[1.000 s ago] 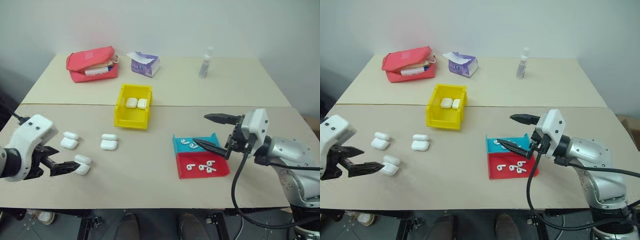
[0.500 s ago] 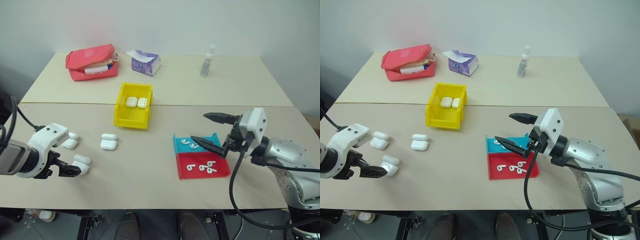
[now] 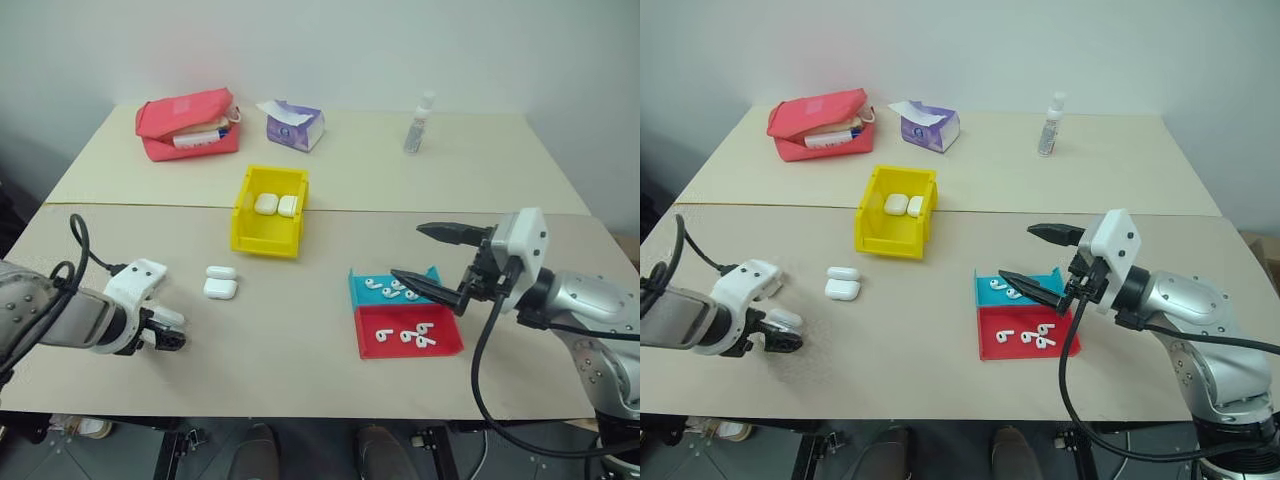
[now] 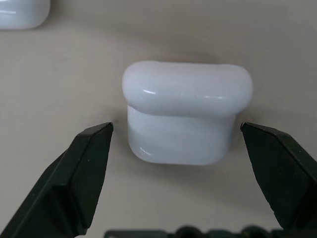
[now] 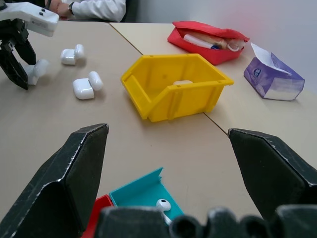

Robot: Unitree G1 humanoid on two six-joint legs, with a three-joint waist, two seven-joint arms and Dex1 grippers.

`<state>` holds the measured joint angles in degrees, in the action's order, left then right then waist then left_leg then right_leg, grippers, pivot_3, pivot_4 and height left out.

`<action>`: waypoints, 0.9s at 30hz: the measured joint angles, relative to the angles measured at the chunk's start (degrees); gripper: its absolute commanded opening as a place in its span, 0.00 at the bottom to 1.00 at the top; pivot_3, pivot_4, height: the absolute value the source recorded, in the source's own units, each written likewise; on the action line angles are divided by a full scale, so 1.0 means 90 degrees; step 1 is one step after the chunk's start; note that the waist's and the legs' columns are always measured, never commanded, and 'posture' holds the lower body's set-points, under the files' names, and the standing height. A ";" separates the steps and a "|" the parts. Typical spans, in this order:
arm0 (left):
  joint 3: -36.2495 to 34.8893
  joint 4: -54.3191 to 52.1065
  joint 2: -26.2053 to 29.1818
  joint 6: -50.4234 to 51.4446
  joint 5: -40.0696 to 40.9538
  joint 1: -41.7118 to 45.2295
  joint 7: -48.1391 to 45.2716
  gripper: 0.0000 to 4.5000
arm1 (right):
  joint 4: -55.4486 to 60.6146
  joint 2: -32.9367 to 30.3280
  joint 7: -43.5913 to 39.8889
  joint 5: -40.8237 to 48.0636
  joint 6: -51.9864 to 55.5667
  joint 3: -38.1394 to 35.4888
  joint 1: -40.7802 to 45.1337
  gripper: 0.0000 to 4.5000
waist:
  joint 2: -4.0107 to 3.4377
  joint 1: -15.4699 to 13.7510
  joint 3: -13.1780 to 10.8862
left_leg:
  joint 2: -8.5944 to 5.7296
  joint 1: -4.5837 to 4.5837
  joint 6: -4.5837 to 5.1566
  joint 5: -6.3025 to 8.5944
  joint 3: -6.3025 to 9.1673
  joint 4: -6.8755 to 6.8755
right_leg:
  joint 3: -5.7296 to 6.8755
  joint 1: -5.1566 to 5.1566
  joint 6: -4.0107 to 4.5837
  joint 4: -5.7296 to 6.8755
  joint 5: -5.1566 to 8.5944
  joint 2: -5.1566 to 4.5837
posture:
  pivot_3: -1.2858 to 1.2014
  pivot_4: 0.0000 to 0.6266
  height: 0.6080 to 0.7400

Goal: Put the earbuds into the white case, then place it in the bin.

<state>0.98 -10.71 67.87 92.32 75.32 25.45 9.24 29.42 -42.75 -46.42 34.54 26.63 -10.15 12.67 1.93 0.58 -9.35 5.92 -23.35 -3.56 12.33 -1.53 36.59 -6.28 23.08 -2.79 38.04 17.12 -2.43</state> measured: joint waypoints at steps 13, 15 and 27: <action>0.0502 0.0029 0.0241 -0.0015 0.0444 0.0245 0.0208 1.00 | 0.0118 -0.0122 0.0049 0.0062 0.0158 -0.0062 0.0000 1.00 | -0.0001 0.0019 0.0000 | 0.0000 0.0005 -0.0001 -0.0001 0.0000 0.0002 | -0.0001 -0.0002 -0.0001 0.0002 0.0000 0.0000 | 0.52 0.24 1.00; 0.0502 0.0024 0.0283 -0.0009 0.0595 0.0196 0.0270 1.00 | 0.0131 -0.0122 0.0049 0.0065 0.0162 -0.0085 -0.0011 1.00 | -0.0001 0.0014 0.0000 | 0.0000 0.0005 -0.0002 -0.0001 0.0000 0.0002 | -0.0001 -0.0003 -0.0001 0.0003 0.0000 0.0000 | 0.52 0.24 1.00; 0.0359 0.0011 0.0021 0.0001 0.0717 0.0144 0.0588 0.75 | 0.0165 -0.0122 0.0049 0.0062 0.0162 -0.0088 -0.0012 1.00 | -0.0017 0.0001 0.0010 | -0.0001 0.0011 -0.0003 -0.0002 0.0000 0.0003 | -0.0001 -0.0008 0.0000 0.0007 0.0000 0.0000 | 0.52 0.24 1.00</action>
<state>4.21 -10.61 68.06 92.33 81.77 26.74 14.53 30.90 -43.85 -45.98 35.10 28.09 -10.94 12.56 1.78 0.59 -9.26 5.92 -23.24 -3.59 12.31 -1.53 36.62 -6.29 23.01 -2.79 38.11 17.12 -2.44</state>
